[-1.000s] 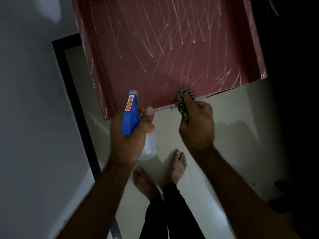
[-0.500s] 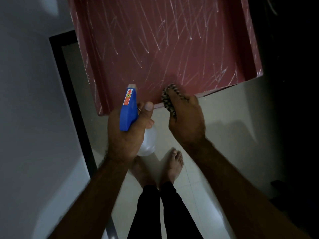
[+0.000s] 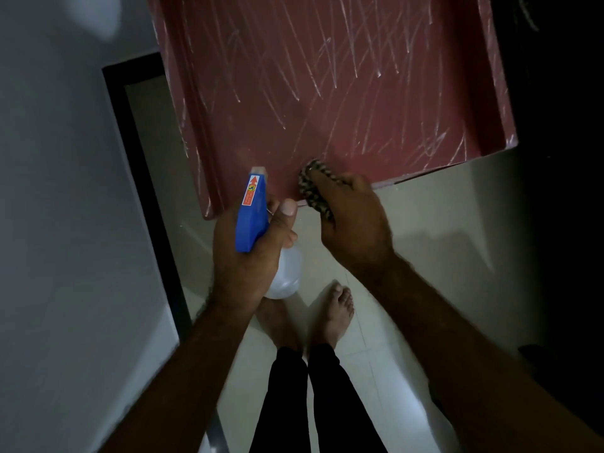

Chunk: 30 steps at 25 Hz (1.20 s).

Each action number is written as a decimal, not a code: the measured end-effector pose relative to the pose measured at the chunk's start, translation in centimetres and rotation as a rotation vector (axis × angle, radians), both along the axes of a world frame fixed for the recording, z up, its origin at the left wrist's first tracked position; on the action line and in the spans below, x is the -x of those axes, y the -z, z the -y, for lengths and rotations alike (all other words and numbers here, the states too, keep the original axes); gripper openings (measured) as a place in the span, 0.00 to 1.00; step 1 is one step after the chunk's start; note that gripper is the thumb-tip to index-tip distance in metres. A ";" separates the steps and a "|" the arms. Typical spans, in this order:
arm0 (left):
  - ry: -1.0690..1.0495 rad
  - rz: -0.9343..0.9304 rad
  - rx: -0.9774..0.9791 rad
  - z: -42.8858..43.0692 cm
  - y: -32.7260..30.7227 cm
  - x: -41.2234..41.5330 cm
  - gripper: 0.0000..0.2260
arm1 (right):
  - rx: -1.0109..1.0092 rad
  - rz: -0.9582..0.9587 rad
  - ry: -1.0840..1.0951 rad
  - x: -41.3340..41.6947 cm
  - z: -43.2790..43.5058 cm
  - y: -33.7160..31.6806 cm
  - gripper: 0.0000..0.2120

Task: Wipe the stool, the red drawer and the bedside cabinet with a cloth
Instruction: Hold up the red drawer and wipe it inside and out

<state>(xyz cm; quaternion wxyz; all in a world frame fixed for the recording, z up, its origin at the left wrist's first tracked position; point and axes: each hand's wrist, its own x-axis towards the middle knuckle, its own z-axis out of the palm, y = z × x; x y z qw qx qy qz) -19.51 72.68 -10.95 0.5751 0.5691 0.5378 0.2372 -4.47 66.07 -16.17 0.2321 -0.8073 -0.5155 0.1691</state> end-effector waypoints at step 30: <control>0.120 0.031 0.081 -1.6 -1.9 -1.1 0.23 | 0.104 0.104 0.422 -6.0 2.7 -0.2 0.30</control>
